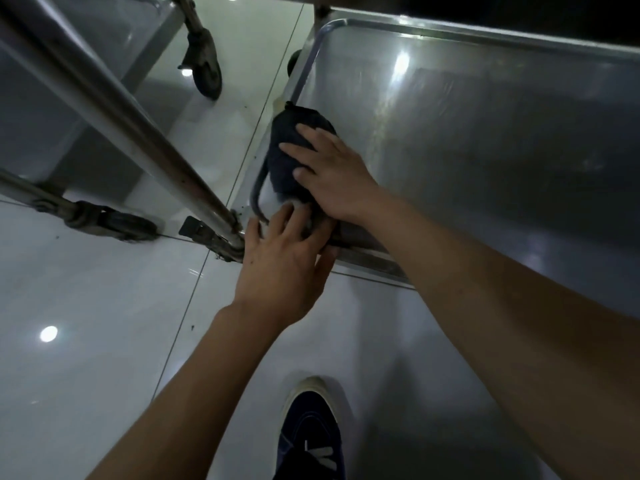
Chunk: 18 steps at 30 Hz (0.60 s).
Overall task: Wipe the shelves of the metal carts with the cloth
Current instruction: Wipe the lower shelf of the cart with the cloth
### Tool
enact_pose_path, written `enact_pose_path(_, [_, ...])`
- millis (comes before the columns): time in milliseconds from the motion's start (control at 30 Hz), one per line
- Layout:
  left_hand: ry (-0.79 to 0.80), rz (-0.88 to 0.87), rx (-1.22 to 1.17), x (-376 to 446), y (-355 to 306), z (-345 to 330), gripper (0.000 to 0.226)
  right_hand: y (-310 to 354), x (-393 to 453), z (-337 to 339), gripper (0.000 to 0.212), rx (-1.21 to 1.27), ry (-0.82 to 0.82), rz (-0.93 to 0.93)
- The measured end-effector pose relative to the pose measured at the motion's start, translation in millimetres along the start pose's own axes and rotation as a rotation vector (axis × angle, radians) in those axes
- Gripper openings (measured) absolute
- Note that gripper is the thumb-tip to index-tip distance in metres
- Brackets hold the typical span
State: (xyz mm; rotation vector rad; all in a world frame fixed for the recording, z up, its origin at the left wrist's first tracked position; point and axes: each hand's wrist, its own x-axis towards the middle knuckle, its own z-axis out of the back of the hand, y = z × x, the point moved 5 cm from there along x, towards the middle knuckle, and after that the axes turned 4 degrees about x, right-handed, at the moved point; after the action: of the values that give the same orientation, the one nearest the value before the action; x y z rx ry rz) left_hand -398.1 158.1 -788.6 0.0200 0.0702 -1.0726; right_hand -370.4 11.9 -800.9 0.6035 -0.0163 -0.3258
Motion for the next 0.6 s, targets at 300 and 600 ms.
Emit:
enact_pose_path(300, [0.051, 0.016, -0.026, 16.7, -26.1, 3.3, 0.055, -76.7, -90.2, 39.2, 0.047, -0.121, -0.262, -0.182])
enact_pose_path(600, [0.138, -0.176, -0.006, 59.4, -120.3, 1.3, 0.079, -184.8, -241.9, 107.4, 0.051, -0.369, -0.393, -0.466])
